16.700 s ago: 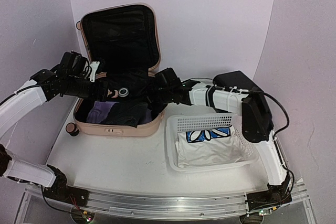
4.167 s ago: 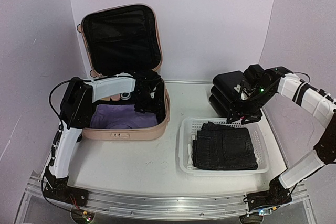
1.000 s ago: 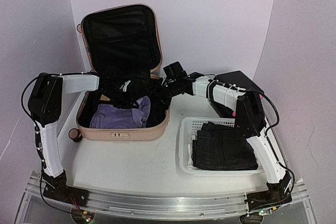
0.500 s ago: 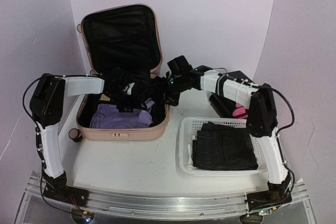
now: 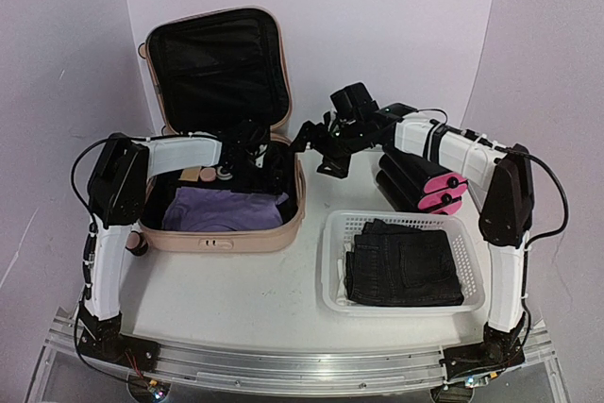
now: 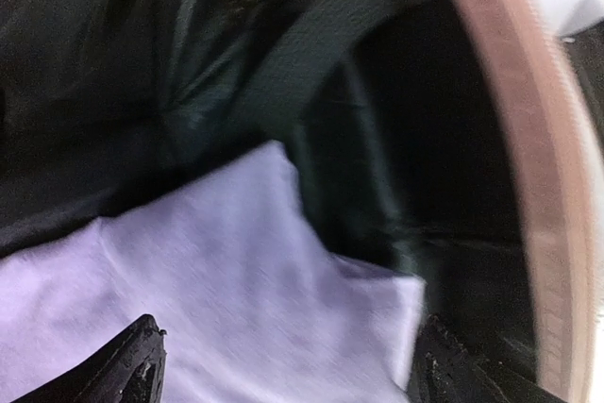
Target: Open, take out, and arrange the luggage
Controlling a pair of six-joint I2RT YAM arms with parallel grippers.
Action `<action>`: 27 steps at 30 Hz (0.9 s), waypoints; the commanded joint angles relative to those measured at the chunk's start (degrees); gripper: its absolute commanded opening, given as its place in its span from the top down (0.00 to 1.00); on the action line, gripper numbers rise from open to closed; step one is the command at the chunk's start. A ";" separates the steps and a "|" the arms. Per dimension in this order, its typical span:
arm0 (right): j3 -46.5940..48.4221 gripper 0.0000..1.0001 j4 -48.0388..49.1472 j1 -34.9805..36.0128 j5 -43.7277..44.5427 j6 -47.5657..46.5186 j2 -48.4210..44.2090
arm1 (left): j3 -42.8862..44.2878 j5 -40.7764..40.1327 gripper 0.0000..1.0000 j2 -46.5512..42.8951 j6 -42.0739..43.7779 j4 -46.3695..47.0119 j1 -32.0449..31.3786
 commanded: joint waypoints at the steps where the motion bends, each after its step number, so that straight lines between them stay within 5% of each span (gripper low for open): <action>1: -0.78 0.05 0.52 -0.03 -0.27 -1.07 -2.82 | 6.14 -3.92 0.07 2.96 1.63 -2.97 0.37; 10: -0.66 0.05 0.66 -0.01 -1.71 -0.53 -2.30 | 12.42 -1.37 0.15 8.06 2.64 -6.15 0.43; 21: 0.05 0.05 1.23 0.07 -4.01 1.27 -0.93 | 15.47 2.96 0.71 8.45 2.05 -9.37 3.11; 27: 1.40 0.07 2.19 0.60 -5.53 1.39 1.40 | 12.66 5.58 0.87 3.67 2.69 -8.30 4.34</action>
